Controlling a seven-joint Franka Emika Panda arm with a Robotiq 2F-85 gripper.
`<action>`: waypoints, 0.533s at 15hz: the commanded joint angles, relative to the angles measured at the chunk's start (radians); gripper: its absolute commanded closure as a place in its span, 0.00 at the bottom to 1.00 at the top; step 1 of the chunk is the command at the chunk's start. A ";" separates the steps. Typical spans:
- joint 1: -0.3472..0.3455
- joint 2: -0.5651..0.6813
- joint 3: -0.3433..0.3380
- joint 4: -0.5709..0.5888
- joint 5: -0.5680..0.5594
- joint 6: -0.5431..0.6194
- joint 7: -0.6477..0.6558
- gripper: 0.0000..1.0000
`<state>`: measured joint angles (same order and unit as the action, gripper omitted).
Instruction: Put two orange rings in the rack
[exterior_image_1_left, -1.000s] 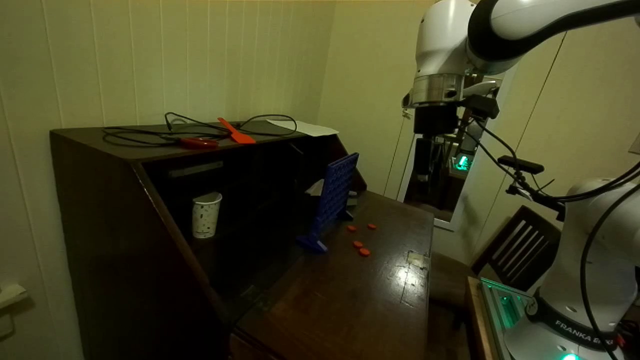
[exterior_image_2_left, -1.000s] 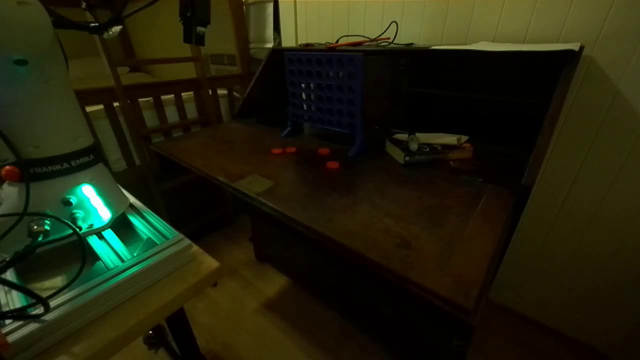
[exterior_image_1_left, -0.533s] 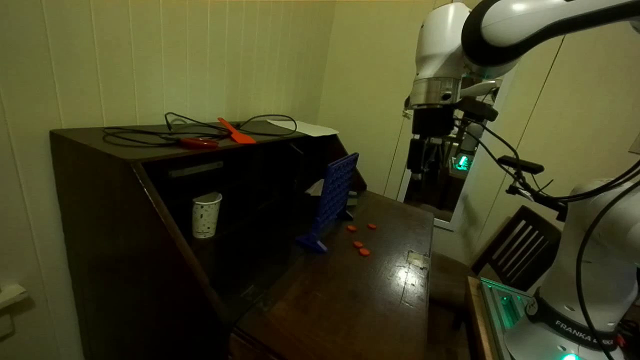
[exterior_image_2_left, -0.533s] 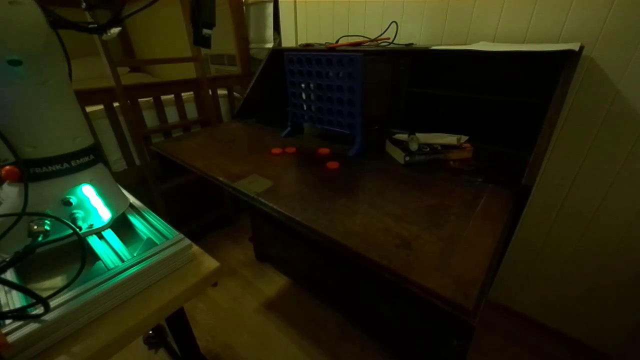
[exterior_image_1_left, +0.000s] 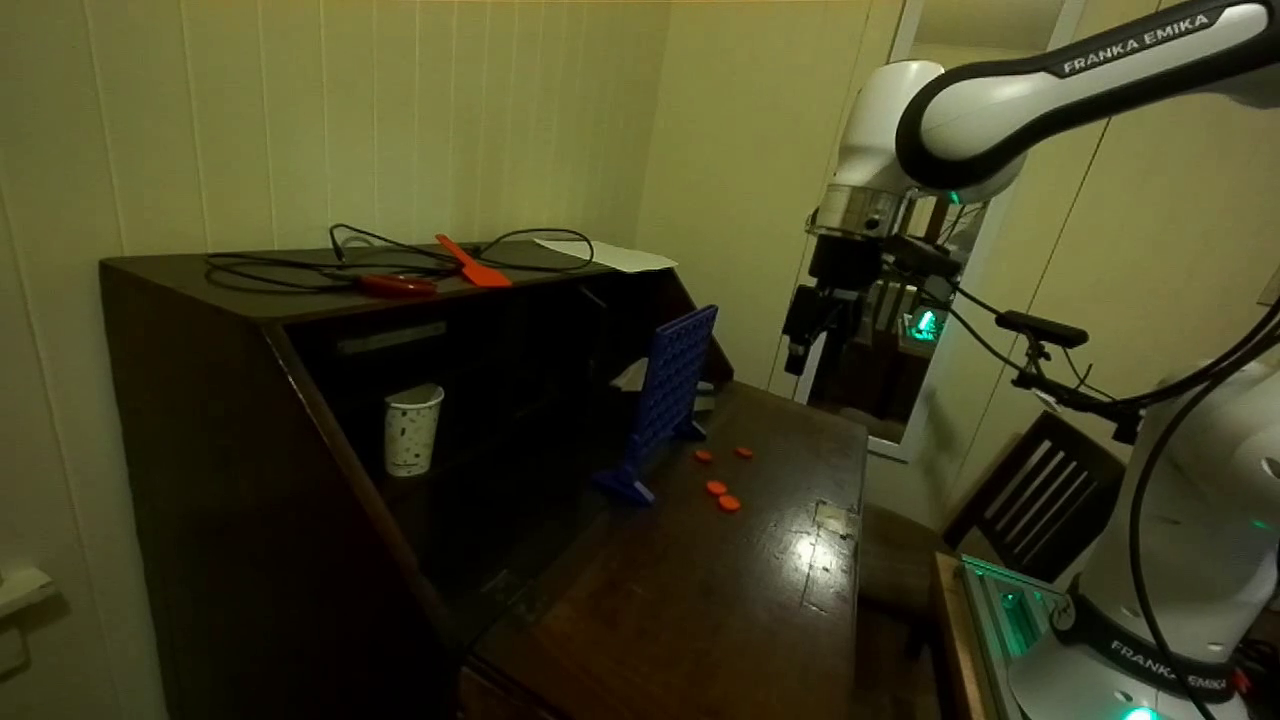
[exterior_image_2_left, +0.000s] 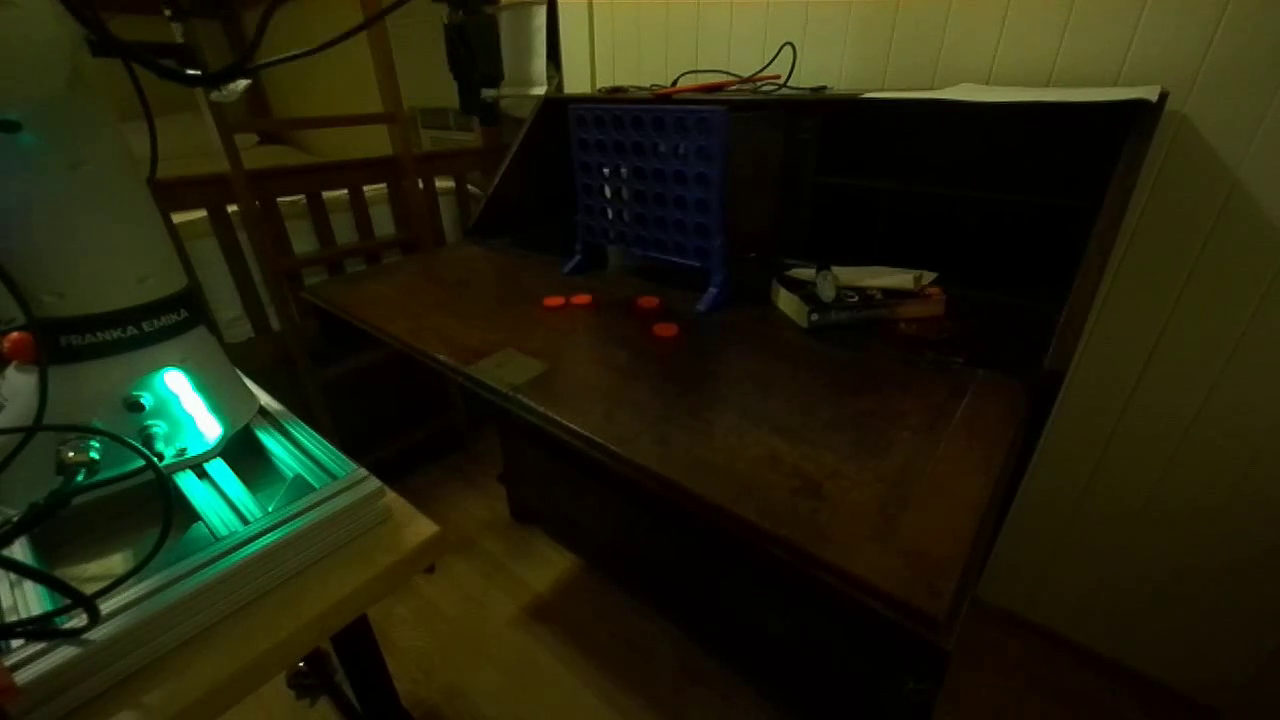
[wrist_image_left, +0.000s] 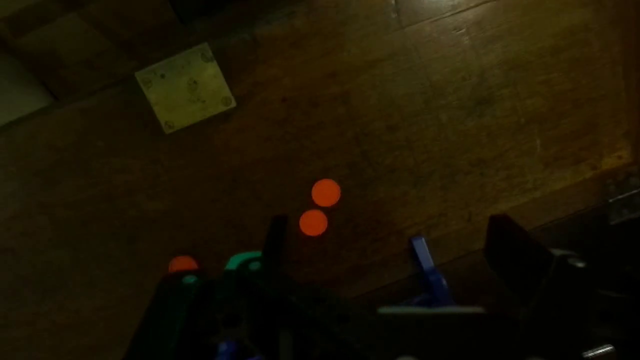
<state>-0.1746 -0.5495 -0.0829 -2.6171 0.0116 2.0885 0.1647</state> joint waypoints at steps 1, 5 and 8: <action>-0.029 0.062 -0.029 -0.015 -0.070 0.108 -0.071 0.00; -0.069 0.140 -0.068 -0.007 -0.140 0.154 -0.106 0.00; -0.108 0.192 -0.106 -0.004 -0.179 0.172 -0.114 0.00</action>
<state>-0.2471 -0.4087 -0.1597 -2.6252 -0.1238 2.2286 0.0713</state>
